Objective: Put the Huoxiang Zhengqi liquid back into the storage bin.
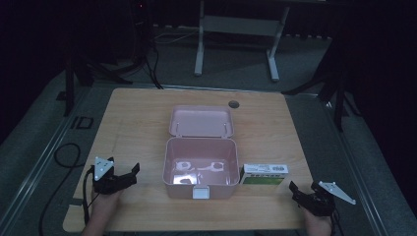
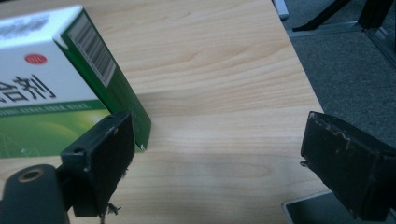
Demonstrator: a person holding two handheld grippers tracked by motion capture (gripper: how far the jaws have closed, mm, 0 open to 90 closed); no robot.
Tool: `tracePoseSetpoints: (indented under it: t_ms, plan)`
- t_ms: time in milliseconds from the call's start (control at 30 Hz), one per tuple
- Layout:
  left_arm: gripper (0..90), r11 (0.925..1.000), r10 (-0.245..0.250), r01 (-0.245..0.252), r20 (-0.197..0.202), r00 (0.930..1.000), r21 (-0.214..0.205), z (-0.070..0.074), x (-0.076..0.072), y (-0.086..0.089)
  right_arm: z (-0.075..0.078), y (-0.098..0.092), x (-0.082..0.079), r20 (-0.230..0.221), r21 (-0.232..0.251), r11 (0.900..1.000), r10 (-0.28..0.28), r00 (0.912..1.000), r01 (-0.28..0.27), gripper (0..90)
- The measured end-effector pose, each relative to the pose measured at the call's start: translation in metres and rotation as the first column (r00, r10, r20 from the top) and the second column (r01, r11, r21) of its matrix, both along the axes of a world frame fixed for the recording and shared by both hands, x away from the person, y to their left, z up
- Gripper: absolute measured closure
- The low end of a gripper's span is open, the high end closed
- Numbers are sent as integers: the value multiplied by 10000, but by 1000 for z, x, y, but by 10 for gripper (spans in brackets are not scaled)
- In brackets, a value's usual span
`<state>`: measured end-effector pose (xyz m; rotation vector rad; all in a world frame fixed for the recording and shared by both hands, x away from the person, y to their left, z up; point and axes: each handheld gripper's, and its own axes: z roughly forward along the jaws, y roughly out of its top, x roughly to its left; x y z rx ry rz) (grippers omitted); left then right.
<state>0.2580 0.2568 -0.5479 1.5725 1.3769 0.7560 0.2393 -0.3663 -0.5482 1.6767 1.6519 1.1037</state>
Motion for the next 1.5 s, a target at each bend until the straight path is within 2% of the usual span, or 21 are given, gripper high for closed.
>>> tracePoseSetpoints:
  t_ms: [100,400,467,533,600,733,800,933,1000,1033,1067,1167,1200,1233,1267,1333,1367,1400,1433,1467,1500]
  plan:
    - [25,10000,-20,20,27,10000,-2,0,0,0,-2,1,1,-163,-58,9999,123,9998,-123,98]
    - [25,9999,-55,55,-3,10000,-163,1,0,1,-1,2,0,-154,-204,9995,234,9996,-237,98]
    - [25,9998,-38,37,-45,10000,-218,1,0,1,0,2,0,-308,-225,9994,256,9992,-263,98]
    - [25,9990,-73,71,-33,10000,-442,1,-1,1,6,3,2,-808,-325,9988,345,9961,-372,98]
    - [25,9990,-97,98,28,9999,-428,2,-2,1,12,4,4,-1253,-430,9968,608,9903,-666,98]
    - [25,9988,-112,114,29,9999,-468,3,-1,1,21,3,7,-2293,-872,9849,1263,9651,-1496,98]
    - [25,9988,-97,98,31,9999,-476,2,0,2,26,4,7,-2707,-1115,9718,1716,9472,-2079,98]
    - [26,9983,-113,116,73,9999,-566,3,0,2,34,8,9,-3382,-1757,9314,2470,9081,-3187,98]
    - [25,9984,-148,152,88,9999,-548,3,-1,1,38,13,11,-3752,-2148,9034,2746,8853,-3712,98]
    - [26,9983,-152,157,92,9998,-556,3,-1,1,40,17,11,-4006,-2314,8827,2966,8669,-4089,98]
    - [25,9983,-180,183,65,9998,-556,3,-1,1,40,18,12,-4057,-2427,8728,3052,8615,-4235,98]
    - [26,9982,-192,194,40,9998,-564,3,-1,1,42,26,13,-4688,-2823,7998,3668,8035,-5298,98]
    - [26,9981,-204,205,24,9998,-573,3,-1,2,42,28,13,-4817,-2857,7804,3848,7873,-5562,98]
    - [25,9976,-208,209,27,9998,-655,3,0,2,43,30,13,-5017,-2758,7431,4298,7507,-6097,98]
    - [25,9969,-229,228,-8,9997,-755,3,0,2,43,32,12,-5168,-2704,7083,4646,7191,-6520,98]
    - [26,9957,-244,237,-70,9997,-890,3,1,3,43,36,12,-5542,-2715,6567,4910,6722,-7036,98]
    - [25,9953,-251,241,-100,9996,-935,3,1,3,43,39,11,-5772,-2708,6169,5103,6375,-7390,99]
    - [26,9948,-252,242,-90,9996,-993,3,1,3,43,40,11,-5886,-2724,5929,5203,6187,-7578,98]
    - [25,9947,-255,246,-84,9996,-995,3,1,4,43,43,12,-6067,-2670,5579,5363,5868,-7858,99]
    - [26,9947,-255,246,-84,9996,-995,3,1,4,43,44,12,-6184,-2578,5322,5504,5609,-8064,99]
    - [26,9945,-283,274,-69,9996,-1015,3,1,4,43,47,11,-6386,-2380,4841,5752,5111,-8421,101]
